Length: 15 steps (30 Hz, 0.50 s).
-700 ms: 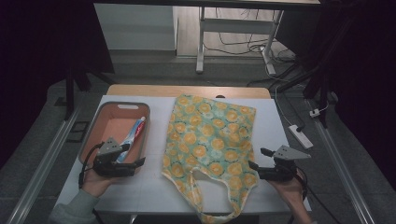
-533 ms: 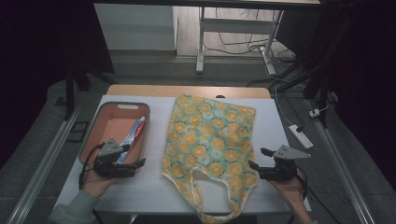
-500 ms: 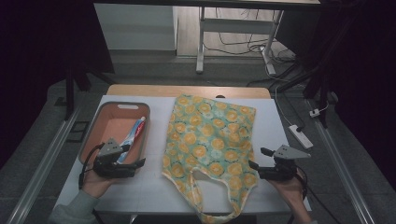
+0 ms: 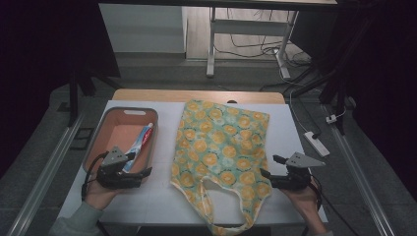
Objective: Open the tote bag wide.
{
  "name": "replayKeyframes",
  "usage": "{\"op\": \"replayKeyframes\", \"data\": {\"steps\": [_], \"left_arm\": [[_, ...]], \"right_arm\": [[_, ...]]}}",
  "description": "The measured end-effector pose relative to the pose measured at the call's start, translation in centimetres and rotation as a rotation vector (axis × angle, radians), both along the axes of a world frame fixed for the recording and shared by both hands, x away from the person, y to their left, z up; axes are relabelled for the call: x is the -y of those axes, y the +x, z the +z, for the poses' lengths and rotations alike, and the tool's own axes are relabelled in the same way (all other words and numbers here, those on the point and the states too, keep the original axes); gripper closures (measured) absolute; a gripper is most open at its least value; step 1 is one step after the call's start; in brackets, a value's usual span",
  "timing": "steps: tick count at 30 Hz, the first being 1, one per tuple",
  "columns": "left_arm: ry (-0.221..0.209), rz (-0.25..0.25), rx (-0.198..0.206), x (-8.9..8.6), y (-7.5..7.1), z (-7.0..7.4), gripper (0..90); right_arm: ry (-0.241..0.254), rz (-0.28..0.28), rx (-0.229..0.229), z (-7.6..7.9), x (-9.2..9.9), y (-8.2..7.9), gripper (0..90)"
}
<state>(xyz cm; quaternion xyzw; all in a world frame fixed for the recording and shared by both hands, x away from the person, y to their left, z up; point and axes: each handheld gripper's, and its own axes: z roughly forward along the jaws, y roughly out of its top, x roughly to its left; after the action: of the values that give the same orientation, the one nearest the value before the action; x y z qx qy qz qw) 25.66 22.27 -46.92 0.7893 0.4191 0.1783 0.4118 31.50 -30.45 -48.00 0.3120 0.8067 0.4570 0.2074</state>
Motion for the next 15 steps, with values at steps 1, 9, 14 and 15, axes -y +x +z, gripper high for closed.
{"op": "replayKeyframes", "data": {"steps": [1, 9, 14, 15], "left_arm": [[0.0, 0.0, 0.0, 0.0, 0.0, 0.0, 18.9], [0.019, -0.024, 0.023, 0.9, 0.2, 0.6, 18.9], [0.038, -0.063, 0.036, 2.1, 1.0, 1.6, 18.8], [0.039, -0.069, 0.039, 2.4, 1.3, 1.8, 18.8]], "right_arm": [[0.0, 0.0, 0.001, 0.0, 0.0, 0.0, 25.8], [-0.005, 0.007, 0.005, 0.2, -0.1, -0.5, 26.8], [0.0, 0.007, 0.005, 0.1, -0.1, -0.5, 26.7], [-0.002, 0.008, 0.003, 0.1, -0.2, -0.5, 26.7]]}}
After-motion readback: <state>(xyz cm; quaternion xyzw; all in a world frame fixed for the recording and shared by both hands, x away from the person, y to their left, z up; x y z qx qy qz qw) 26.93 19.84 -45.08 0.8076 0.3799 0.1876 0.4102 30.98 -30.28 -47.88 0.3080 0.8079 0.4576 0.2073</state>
